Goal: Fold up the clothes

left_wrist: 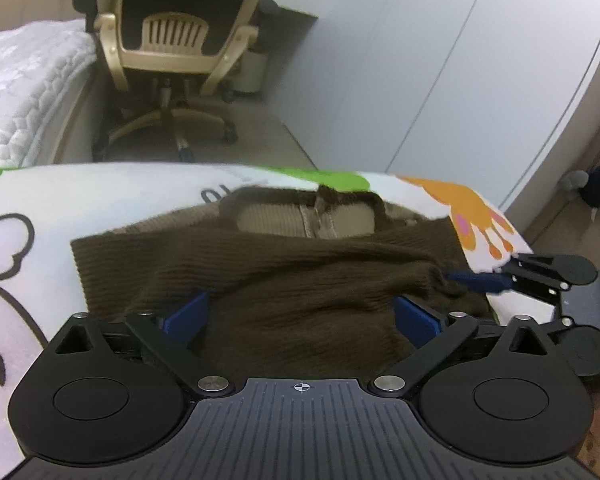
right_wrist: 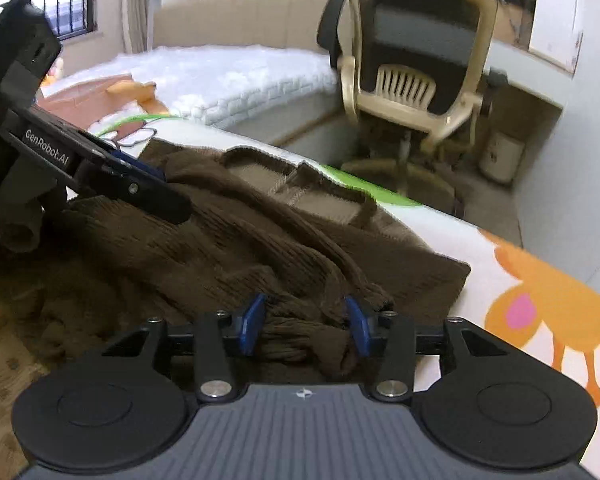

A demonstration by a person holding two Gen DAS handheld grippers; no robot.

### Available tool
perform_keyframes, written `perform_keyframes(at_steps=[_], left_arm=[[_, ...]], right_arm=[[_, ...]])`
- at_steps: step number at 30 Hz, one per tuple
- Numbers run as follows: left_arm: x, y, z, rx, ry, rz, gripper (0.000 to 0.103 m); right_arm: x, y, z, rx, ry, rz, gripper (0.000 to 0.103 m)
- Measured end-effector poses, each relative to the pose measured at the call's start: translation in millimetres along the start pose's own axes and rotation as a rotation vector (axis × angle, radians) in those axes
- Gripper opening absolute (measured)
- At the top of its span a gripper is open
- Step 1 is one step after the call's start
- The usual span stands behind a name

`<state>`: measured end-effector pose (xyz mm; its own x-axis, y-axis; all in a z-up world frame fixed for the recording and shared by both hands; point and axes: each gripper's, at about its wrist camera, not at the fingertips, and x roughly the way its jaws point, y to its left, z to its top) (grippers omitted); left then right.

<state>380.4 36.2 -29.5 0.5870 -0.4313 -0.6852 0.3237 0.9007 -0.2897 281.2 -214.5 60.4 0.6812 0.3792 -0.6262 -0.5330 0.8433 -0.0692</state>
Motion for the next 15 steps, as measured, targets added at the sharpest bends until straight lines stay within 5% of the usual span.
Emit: perform_keyframes(at_steps=[4,6,10,15], left_arm=[[-7.8,-3.7,1.5,0.07,0.069,0.012,0.103],[-33.5,13.1,5.7,0.0,0.014,-0.009,0.103],[-66.0,53.0,17.2,-0.12,-0.059,0.048,0.103],[-29.1,87.0,19.8,-0.272,0.007,0.063,0.102]], right_arm=[[-1.2,-0.2,-3.1,-0.042,0.028,-0.044,0.047],[-0.5,-4.1,-4.4,-0.038,0.04,-0.061,0.048],[12.4,-46.7,-4.7,0.192,0.04,-0.05,0.049],[31.3,-96.4,-5.4,0.473,0.039,-0.035,0.049]])
